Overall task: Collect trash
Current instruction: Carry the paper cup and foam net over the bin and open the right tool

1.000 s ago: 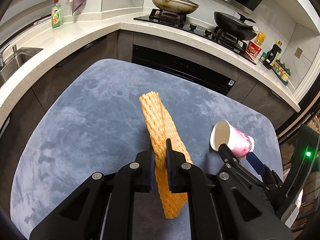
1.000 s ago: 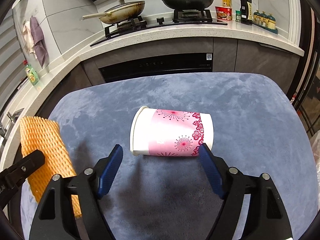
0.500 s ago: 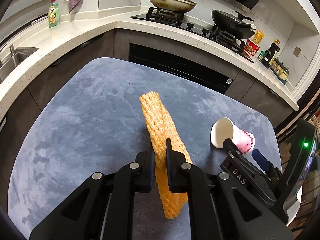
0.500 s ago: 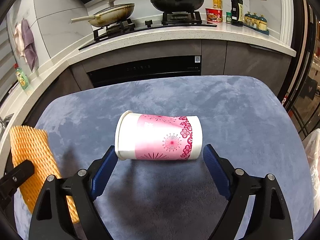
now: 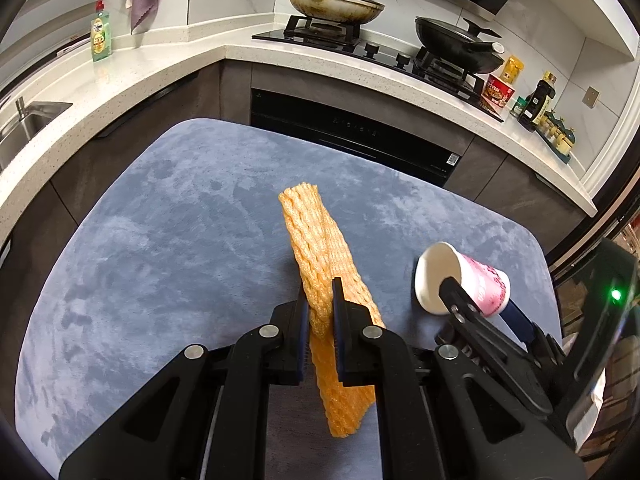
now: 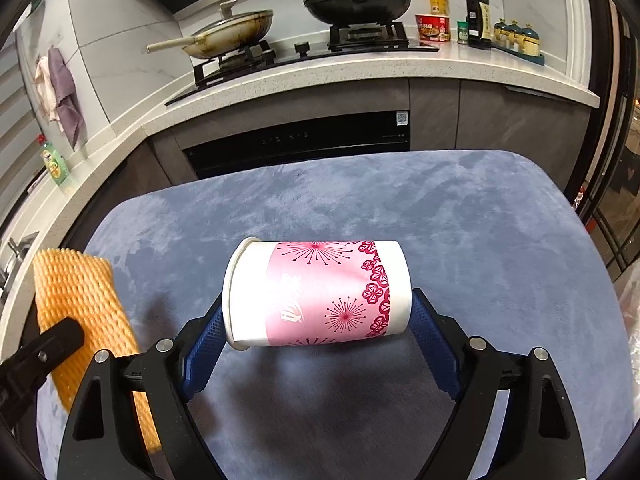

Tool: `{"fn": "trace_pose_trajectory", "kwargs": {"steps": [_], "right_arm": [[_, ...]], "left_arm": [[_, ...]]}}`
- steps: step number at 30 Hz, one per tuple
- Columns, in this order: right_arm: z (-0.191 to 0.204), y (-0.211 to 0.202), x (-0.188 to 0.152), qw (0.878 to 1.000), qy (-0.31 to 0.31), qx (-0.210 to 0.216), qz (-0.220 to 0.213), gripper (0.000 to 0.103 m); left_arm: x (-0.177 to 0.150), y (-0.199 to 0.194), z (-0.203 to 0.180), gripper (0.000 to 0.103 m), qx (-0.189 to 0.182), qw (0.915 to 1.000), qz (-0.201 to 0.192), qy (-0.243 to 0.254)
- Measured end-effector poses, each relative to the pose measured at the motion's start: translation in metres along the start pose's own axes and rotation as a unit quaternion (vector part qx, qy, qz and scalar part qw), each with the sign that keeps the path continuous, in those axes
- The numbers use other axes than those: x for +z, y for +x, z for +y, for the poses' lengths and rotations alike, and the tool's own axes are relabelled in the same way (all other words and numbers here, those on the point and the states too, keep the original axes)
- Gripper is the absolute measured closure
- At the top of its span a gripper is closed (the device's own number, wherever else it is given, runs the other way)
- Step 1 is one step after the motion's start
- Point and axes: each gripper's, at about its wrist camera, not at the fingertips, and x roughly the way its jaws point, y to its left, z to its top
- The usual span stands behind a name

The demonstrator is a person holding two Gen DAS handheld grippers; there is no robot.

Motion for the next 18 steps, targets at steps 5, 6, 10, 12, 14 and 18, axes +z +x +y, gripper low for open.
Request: {"fn": "trace_pose_trajectory", "kwargs": {"steps": [5,6,10,12,14,18], "right_arm": [[-0.018,-0.029,-0.003,1.0,0.009,0.001,-0.014,0.021],[-0.022,-0.034,-0.004,1.0,0.01,0.001,-0.016,0.021],[-0.04,-0.06,-0.01,1.0,0.01,-0.004,-0.027,0.021],[-0.051,-0.074,-0.013,0.999,0.014,-0.007,-0.031,0.021],[-0.066,-0.089,-0.017,0.999,0.02,-0.01,-0.036,0.021],[-0.093,-0.116,-0.026,0.998,0.031,-0.019,-0.046,0.021]], "left_arm": [[-0.002,-0.013,-0.016,0.094,-0.005,0.9999,-0.006,0.008],[-0.002,-0.016,-0.019,0.094,-0.007,0.9999,-0.008,0.01],[-0.008,-0.033,-0.043,0.094,-0.016,0.9994,-0.016,0.025],[-0.011,-0.04,-0.055,0.094,-0.02,0.9991,-0.019,0.032],[-0.017,-0.049,-0.07,0.094,-0.025,0.9986,-0.021,0.042],[-0.032,-0.065,-0.104,0.094,-0.038,0.997,-0.023,0.063]]}}
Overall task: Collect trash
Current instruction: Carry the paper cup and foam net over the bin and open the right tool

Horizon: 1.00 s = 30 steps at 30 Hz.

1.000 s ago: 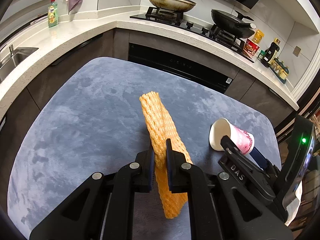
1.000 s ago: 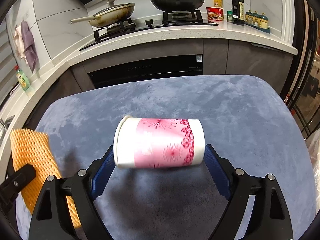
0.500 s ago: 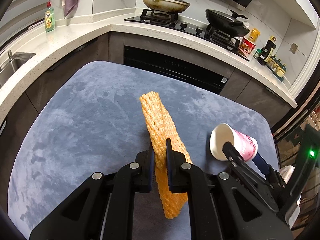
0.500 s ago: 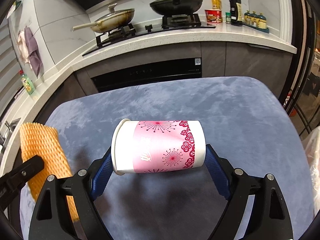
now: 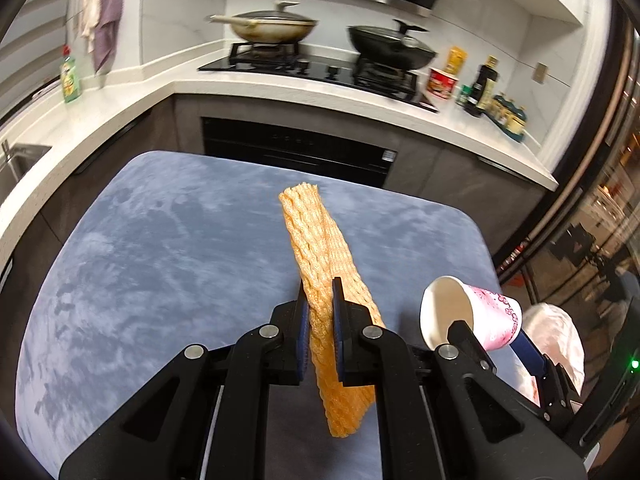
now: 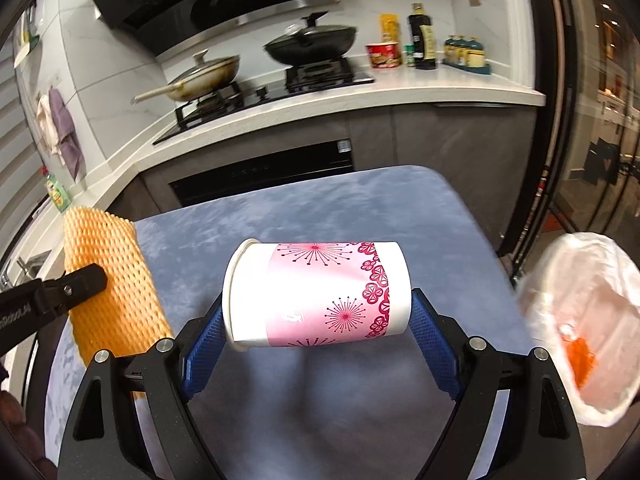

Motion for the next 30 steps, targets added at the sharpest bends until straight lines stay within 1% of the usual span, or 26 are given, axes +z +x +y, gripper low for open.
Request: {"fn": "trace_pose_trajectory", "kwargs": {"steps": [3,8,18,24,26,30], "right_arm": [[-0.027,-0.02,-0.005,1.0,0.01,-0.01,-0.006,0.021],[-0.081,-0.051,-0.016,0.999,0.035,-0.03,-0.014,0.021],[-0.185,-0.096,-0.038,0.992,0.092,-0.077,-0.027,0.021],[-0.235,-0.117,-0.049,0.987,0.115,-0.103,-0.032,0.021],[-0.246,-0.12,-0.05,0.986,0.12,-0.109,-0.032,0.024],[-0.271,-0.122,-0.056,0.984,0.131,-0.119,-0.027,0.026]], "left_arm": [[-0.008,-0.008,-0.026,0.094,-0.009,0.9998,-0.001,0.016],[-0.027,-0.02,-0.079,0.094,-0.031,0.9983,0.001,0.05],[-0.059,-0.033,-0.181,0.094,-0.072,0.991,0.006,0.113],[-0.074,-0.036,-0.225,0.094,-0.088,0.9864,0.009,0.139],[-0.078,-0.035,-0.241,0.094,-0.093,0.9847,0.01,0.147],[-0.083,-0.034,-0.265,0.094,-0.101,0.9817,0.009,0.161]]}}
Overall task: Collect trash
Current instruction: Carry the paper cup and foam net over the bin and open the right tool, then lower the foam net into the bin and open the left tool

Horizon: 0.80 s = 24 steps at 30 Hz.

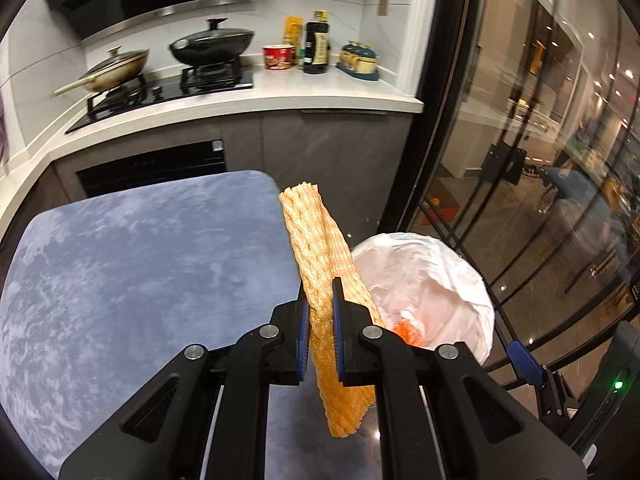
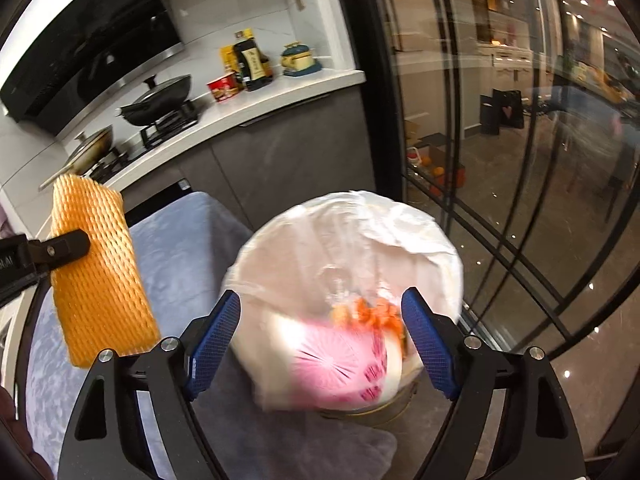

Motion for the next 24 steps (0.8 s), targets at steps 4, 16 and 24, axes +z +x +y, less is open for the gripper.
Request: {"fn": "trace_pose_trajectory", "kwargs": {"steps": [4,16,24], "right_arm": [[-0.016,0.011,0.001,1.0,0.006,-0.006,0.012,0.03],[-0.04,0.014,0.002,1.0,0.024,-0.011,0.015,0.03],[-0.048,0.012,-0.002,0.999,0.028,-0.018,0.019,0.027]], "left_arm": [[0.005,0.012,-0.02,0.094,-0.006,0.9999,0.005,0.013],[0.014,0.036,-0.052,0.093,-0.018,0.9992,0.016,0.031],[0.015,0.049,-0.067,0.068,-0.03,0.9986,0.029,0.034]]}}
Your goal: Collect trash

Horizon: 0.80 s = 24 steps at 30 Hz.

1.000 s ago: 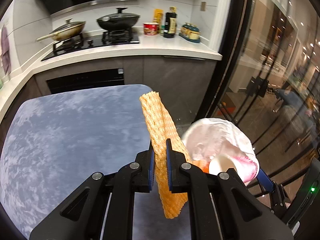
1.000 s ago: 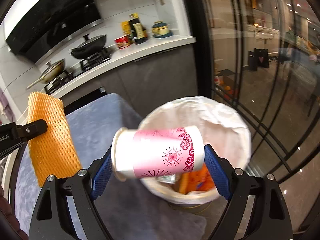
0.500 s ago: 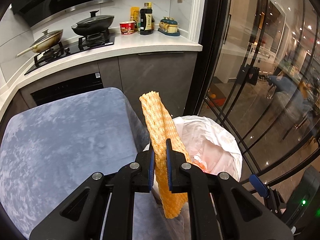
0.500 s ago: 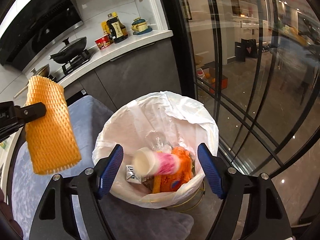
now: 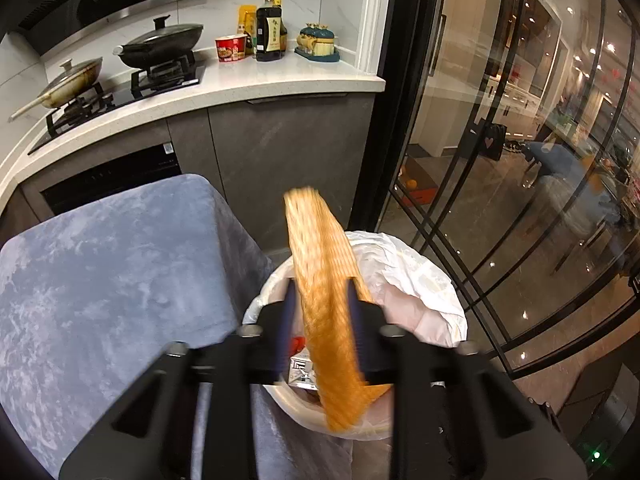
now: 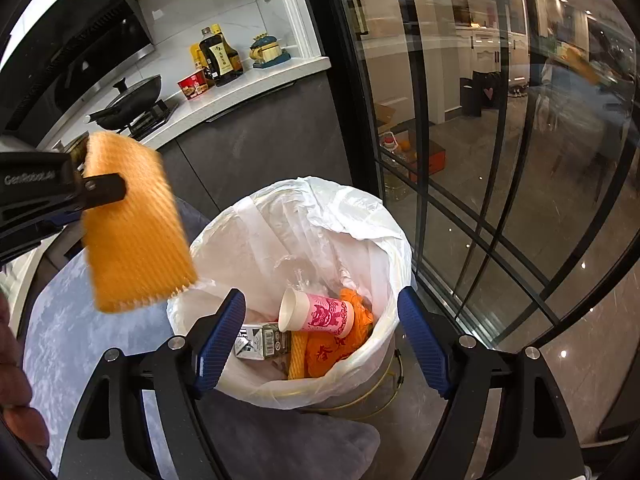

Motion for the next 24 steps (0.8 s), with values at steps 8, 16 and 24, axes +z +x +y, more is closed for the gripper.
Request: {"fn": "trace_pose_trajectory", "kwargs": {"steps": [8,16,24], "right_arm": [[0.0,-0.001,-0.003,1.0,-0.004,0.0,0.004,0.024],[0.008,-0.009,-0.001,1.0,-0.014,0.006,-0.001,0.022],[0.021,-0.018,-0.006,0.999,-0.051,-0.008,-0.003,0.019]], "left_arm": [[-0.004,0.005,0.0,0.057,0.01,1.0,0.002,0.0],[-0.01,-0.002,0.011,0.046,0.027,0.9996,-0.002,-0.007],[-0.018,-0.013,0.03,0.045,0.045,0.9989,-0.004,-0.014]]}}
